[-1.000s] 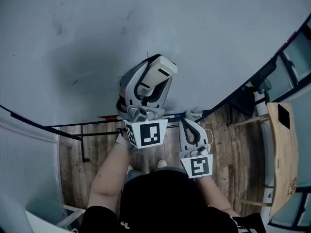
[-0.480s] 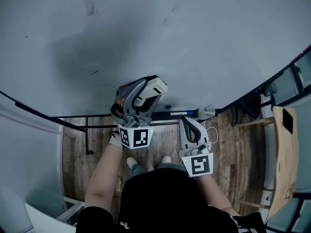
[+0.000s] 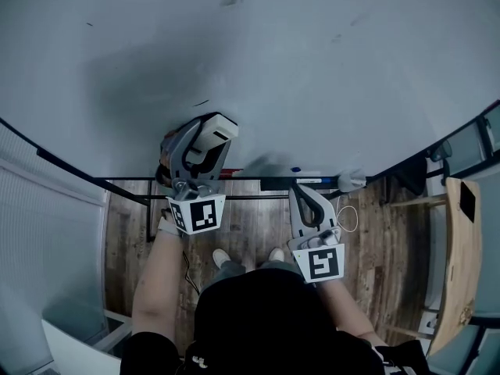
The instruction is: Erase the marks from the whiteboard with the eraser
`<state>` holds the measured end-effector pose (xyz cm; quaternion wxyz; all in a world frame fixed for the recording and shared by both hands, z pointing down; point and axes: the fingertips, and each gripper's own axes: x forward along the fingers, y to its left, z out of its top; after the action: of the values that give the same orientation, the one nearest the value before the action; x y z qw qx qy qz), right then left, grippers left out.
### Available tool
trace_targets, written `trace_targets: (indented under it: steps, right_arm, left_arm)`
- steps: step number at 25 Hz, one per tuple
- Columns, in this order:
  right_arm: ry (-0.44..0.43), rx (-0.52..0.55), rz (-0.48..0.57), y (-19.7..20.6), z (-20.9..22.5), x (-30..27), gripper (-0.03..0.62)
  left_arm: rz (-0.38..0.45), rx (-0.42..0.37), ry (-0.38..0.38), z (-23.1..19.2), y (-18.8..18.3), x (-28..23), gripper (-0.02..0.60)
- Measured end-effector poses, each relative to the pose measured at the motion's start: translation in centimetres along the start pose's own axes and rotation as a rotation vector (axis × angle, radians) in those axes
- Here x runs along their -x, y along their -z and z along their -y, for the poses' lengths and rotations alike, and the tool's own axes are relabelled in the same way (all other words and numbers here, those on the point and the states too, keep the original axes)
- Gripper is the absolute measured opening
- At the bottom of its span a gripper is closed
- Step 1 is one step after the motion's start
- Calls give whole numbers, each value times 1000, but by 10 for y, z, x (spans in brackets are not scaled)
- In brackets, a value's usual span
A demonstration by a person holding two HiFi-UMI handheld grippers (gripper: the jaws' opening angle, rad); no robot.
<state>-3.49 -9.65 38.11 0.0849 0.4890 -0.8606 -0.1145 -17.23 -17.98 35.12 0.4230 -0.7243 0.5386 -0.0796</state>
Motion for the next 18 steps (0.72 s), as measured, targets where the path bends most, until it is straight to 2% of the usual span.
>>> trace_targets:
  steps: [4, 9, 13, 18]
  right_arm:
    - [-18, 6, 23, -8, -22, -9, 27]
    - [-8, 6, 37, -16, -32, -8, 28]
    - [21, 10, 41, -20, -25, -2, 27]
    - [51, 12, 33, -20, -15, 5, 28]
  left_arm:
    - [-15, 40, -37, -33, 2, 4, 264]
    - [0, 96, -86, -65, -14, -3, 264]
    - [33, 118, -88, -66, -38, -17, 264]
    - [77, 124, -50, -44, -59, -30, 264]
